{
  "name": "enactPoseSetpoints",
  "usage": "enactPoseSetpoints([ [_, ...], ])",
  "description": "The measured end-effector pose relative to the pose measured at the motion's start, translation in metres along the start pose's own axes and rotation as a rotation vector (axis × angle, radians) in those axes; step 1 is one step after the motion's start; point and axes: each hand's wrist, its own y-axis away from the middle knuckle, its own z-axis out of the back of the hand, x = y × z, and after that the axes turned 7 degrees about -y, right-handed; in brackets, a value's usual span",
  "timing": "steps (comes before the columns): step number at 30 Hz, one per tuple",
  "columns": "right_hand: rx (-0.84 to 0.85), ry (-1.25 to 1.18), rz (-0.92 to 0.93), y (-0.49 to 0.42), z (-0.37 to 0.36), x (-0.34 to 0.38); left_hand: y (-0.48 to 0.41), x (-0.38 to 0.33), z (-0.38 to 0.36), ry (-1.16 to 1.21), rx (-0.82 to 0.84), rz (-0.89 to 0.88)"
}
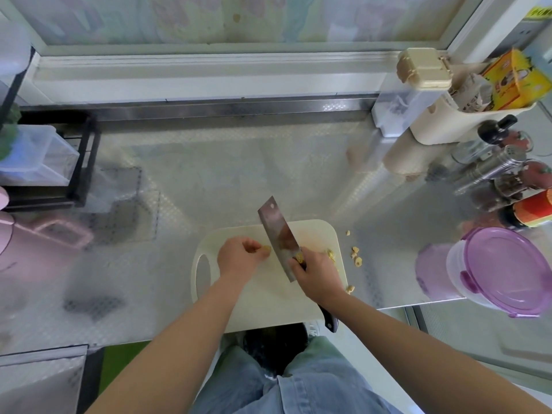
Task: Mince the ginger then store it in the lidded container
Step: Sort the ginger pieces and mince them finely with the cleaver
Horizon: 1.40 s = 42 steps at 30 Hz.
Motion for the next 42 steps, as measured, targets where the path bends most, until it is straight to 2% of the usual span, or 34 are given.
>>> enactPoseSetpoints([
  [6, 0.027, 0.138, 0.038, 0.023, 0.002, -0.009, 0.036, 0.008, -0.033, -0.100, 0.026, 0.126],
  [15, 0.048, 0.221, 0.018, 0.034, -0.006, -0.013, 0.053, 0.019, -0.040, -0.135, -0.111, 0.084],
  [23, 0.027, 0.202, 0.036, 0.035, -0.001, -0.005, 0.049, 0.027, -0.043, -0.113, -0.092, 0.107],
  [32, 0.105, 0.272, 0.048, 0.035, -0.008, -0.003, 0.046, 0.026, -0.043, -0.098, -0.064, 0.091],
  [38, 0.110, 0.341, 0.056, 0.030, -0.015, 0.003, 0.043, 0.025, -0.040, -0.071, -0.020, 0.123],
  [42, 0.097, 0.305, 0.047, 0.018, -0.017, 0.013, 0.042, 0.026, -0.040, -0.062, -0.011, 0.123],
])
